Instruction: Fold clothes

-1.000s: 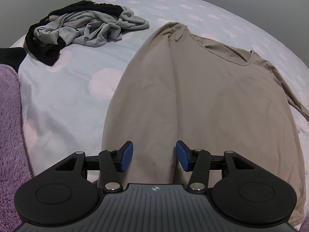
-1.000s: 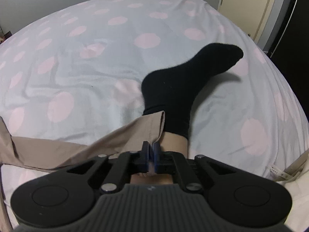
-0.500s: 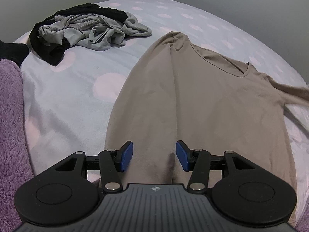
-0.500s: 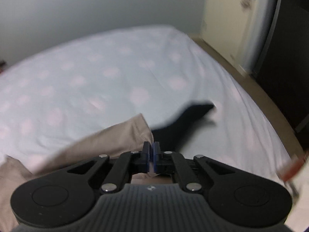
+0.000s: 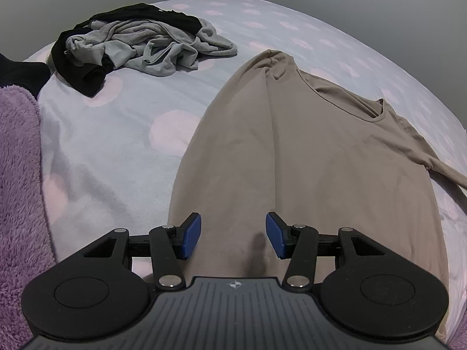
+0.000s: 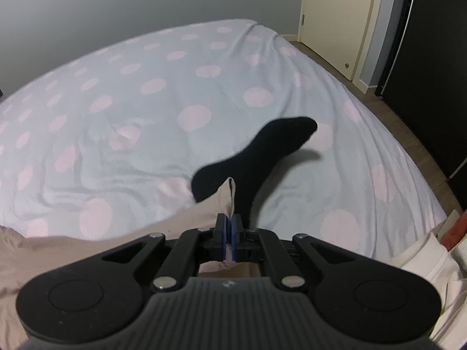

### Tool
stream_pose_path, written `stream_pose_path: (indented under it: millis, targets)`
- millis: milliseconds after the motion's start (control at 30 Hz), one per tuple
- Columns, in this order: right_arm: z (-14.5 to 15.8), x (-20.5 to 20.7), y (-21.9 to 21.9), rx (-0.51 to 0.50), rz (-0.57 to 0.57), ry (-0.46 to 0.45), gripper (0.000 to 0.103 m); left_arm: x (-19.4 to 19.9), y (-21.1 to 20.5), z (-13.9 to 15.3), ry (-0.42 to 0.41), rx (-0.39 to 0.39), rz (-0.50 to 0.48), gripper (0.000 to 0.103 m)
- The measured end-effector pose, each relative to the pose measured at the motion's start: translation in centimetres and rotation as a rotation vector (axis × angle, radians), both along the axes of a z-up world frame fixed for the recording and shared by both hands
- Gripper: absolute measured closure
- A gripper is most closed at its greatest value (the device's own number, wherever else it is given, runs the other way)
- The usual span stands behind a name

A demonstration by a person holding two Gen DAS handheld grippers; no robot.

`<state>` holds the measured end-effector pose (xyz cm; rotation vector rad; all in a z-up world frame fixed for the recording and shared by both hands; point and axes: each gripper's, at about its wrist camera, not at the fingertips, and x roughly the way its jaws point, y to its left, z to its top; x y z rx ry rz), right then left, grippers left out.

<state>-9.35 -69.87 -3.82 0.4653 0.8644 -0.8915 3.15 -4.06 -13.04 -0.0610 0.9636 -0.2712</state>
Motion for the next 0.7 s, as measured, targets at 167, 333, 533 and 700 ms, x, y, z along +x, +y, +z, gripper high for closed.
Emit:
stream_pose_path:
  millis: [167, 333, 533, 700]
  targets:
    - [-3.1, -0.2, 0.9, 0.03, 0.02, 0.066, 0.09, 0.4, 1.3, 0.5, 0.031, 0.008, 0.061, 0.054]
    - [-2.9, -0.9, 4.5, -0.037, 0.062, -0.005, 0.07, 1.2, 3.0, 0.6, 0.08, 0.025, 0.145, 0.052]
    - [-2.1, -0.4, 12.9, -0.017, 0.199, -0.233, 0.058, 1.1, 4.2, -1.0, 0.202, 0.008, 0.158, 0.053]
    - [-5.1, 0.6, 18.0, 0.056, 0.281, -0.298, 0.055, 0.5, 4.2, -1.6, 0.2, 0.02, 0.132, 0.085]
